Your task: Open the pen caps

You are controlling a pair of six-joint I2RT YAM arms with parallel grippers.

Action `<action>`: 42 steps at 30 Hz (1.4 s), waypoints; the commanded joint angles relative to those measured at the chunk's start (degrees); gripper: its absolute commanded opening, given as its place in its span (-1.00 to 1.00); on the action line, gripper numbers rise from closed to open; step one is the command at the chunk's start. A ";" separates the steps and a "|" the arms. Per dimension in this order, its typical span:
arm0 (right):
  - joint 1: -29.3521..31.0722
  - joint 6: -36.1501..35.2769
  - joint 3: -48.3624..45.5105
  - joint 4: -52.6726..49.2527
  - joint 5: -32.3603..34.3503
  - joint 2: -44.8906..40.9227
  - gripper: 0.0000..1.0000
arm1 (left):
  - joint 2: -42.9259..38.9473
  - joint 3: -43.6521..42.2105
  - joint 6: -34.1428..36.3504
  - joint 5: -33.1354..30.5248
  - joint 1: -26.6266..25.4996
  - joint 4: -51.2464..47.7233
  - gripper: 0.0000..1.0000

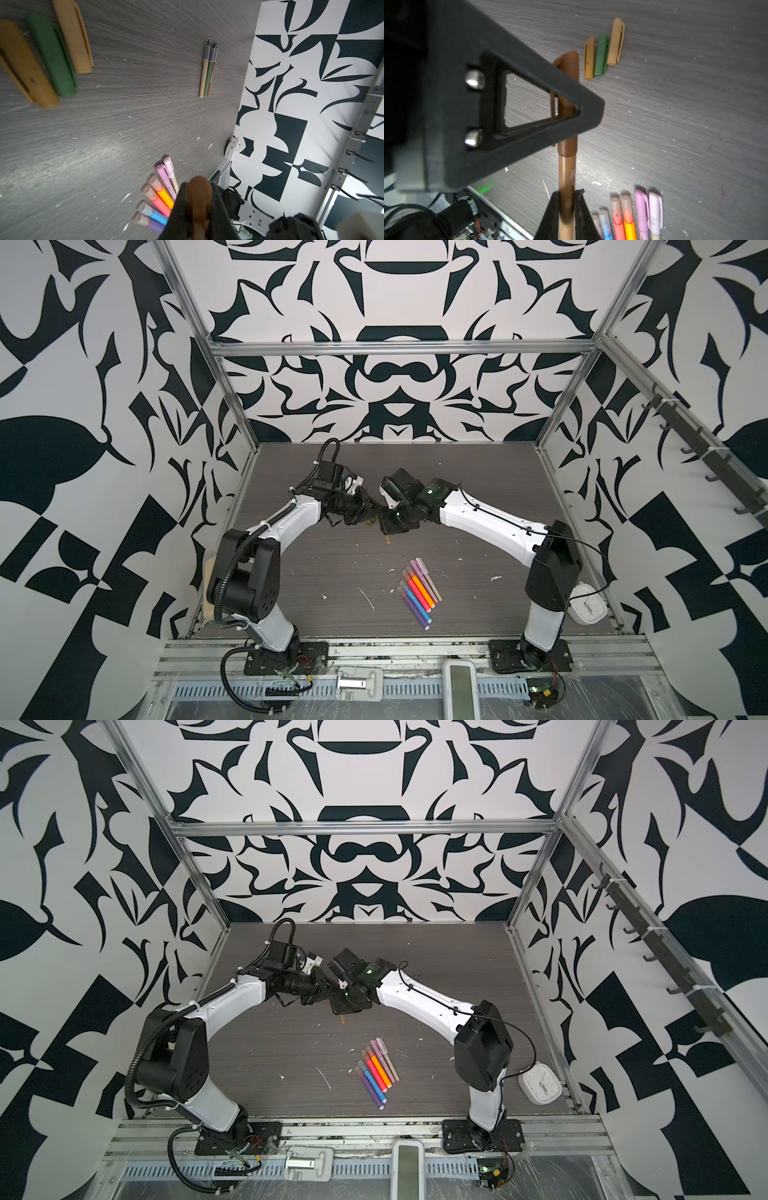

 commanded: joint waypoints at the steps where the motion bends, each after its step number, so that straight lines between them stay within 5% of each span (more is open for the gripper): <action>1: -0.57 0.22 -0.89 1.68 1.45 -1.34 -0.76 | 0.17 -0.26 -0.03 0.89 -0.09 -0.30 -1.00; 8: -0.57 -2.28 -1.36 3.18 -5.44 -0.58 -0.45 | 0.07 -0.22 0.14 0.94 -0.09 -0.61 -1.00; 24: -0.57 -1.08 -1.62 4.55 -7.74 0.83 -0.52 | -0.43 0.22 0.58 1.55 -0.09 -1.15 -1.00; 27: -0.57 -0.56 -2.19 4.78 -7.79 0.81 -0.63 | -0.64 0.13 0.78 1.57 -0.09 -1.41 -1.00; 30: -0.57 -0.37 -2.77 5.16 -7.05 0.36 -1.00 | -0.73 0.10 0.85 1.51 -0.09 -1.62 -1.00; 36: -0.57 -0.63 -5.31 4.89 -6.46 -1.85 -1.00 | 0.03 0.91 1.28 1.01 1.50 -2.15 -1.00; 42: 3.64 -0.30 -17.38 4.58 -10.99 -9.59 -1.00 | 5.81 5.76 2.87 -1.09 11.08 -1.55 -1.00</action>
